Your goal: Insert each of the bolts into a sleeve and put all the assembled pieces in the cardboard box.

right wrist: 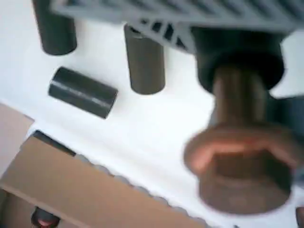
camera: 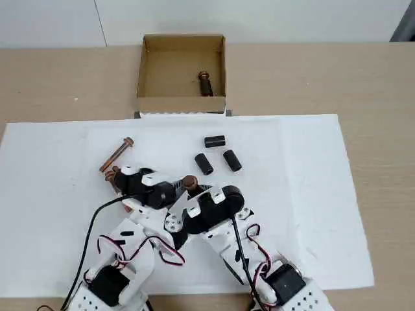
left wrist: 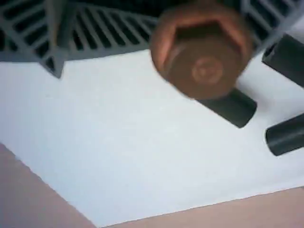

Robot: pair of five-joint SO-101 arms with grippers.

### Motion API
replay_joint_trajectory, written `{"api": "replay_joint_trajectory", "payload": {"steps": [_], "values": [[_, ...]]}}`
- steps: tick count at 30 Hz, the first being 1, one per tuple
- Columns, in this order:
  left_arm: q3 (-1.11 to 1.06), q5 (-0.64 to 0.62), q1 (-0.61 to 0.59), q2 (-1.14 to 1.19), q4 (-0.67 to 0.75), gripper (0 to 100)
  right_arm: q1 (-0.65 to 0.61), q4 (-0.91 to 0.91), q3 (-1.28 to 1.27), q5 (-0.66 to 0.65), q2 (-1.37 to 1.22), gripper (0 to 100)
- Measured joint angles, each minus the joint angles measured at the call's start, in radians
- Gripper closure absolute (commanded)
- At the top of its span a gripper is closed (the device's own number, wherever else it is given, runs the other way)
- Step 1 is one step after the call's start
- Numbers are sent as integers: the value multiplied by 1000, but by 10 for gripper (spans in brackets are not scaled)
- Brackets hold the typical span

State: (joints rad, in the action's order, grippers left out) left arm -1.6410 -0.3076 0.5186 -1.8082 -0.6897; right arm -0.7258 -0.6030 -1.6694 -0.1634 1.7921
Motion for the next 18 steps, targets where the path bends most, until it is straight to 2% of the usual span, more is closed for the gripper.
{"api": "replay_joint_trajectory", "payload": {"steps": [6, 18], "values": [[-3, 43, -80, 5, -2, 789, -3, 0, 0, -2, 2, 996], [97, 28, -86, 5, -2, 793, -3, -12, 0, -2, 2, 996]]}}
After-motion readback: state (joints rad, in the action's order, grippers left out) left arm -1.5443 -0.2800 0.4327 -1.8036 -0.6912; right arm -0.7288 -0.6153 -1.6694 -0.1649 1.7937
